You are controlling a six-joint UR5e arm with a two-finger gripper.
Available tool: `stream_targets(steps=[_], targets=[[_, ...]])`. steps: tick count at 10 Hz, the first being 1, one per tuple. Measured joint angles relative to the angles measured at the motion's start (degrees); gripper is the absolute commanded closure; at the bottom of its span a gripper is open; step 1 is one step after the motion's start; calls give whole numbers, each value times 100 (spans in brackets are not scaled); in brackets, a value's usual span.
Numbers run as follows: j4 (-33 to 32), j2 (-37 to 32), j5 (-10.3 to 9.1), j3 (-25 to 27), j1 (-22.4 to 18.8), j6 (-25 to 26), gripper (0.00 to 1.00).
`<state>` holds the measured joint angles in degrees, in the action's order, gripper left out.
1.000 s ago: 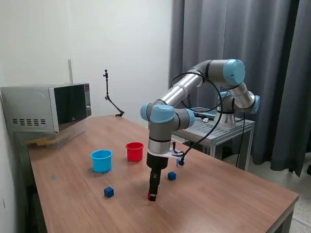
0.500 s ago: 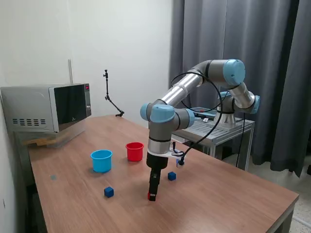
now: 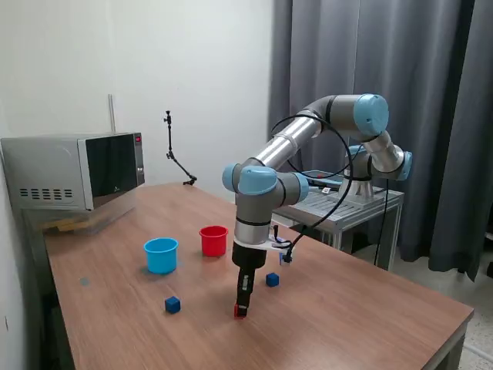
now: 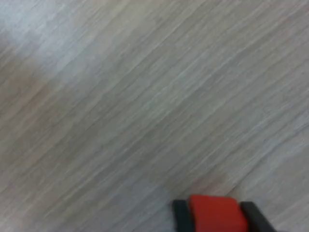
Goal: Place red objects in the red bin, and blue objects in the blue bin.
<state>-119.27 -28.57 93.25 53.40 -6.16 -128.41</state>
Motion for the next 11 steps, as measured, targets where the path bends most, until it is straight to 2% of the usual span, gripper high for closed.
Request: stream_targets(steps=[6, 9, 11], targets=[[-5, -15, 21, -74, 1, -33, 100], [-1, -465, 293, -184, 81, -193, 100], [22, -1002, 474, 90, 227, -251, 100]])
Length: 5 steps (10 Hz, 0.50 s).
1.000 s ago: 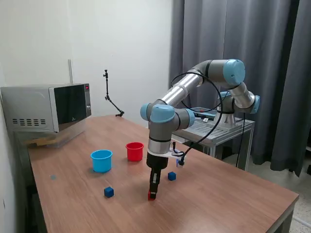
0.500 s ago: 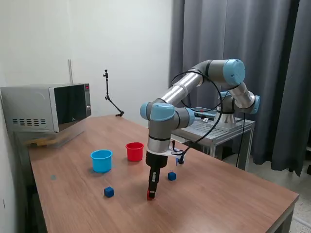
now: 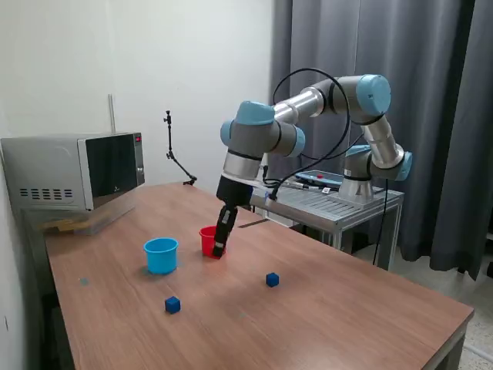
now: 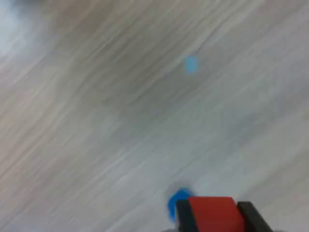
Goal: Place red objects in the red bin, and blue objects in the blue bin.
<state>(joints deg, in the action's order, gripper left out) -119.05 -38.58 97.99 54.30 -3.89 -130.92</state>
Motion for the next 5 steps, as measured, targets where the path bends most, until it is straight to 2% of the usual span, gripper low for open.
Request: stream_targets(steps=[5], targets=[[165, -1348, 393, 1895, 587, 15, 100]])
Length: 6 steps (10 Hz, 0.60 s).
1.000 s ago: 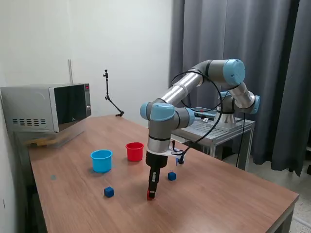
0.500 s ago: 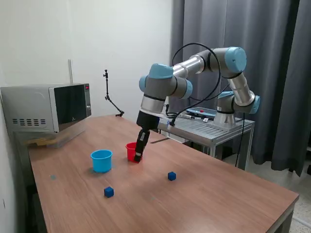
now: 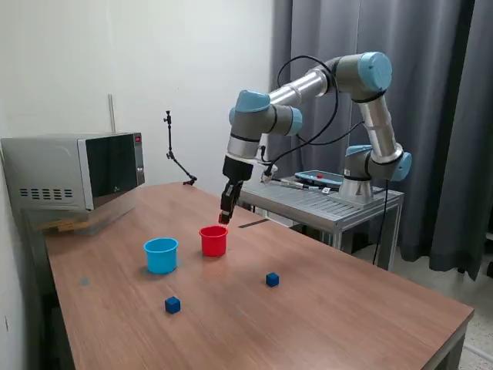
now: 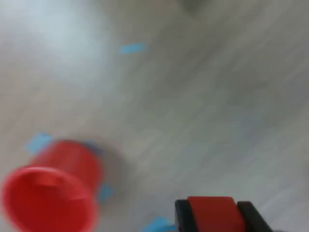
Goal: Place red objects in the red bin, and blue objects in the blue bin.
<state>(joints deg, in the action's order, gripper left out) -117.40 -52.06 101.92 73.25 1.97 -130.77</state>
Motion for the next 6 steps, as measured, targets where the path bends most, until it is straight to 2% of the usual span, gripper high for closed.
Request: stream_targets(steps=[2, 4, 6], targets=[[50, -450, 117, 580, 273, 15, 100], [58, -775, 143, 1098, 515, 35, 100], [59, -916, 137, 1366, 635, 50, 100]])
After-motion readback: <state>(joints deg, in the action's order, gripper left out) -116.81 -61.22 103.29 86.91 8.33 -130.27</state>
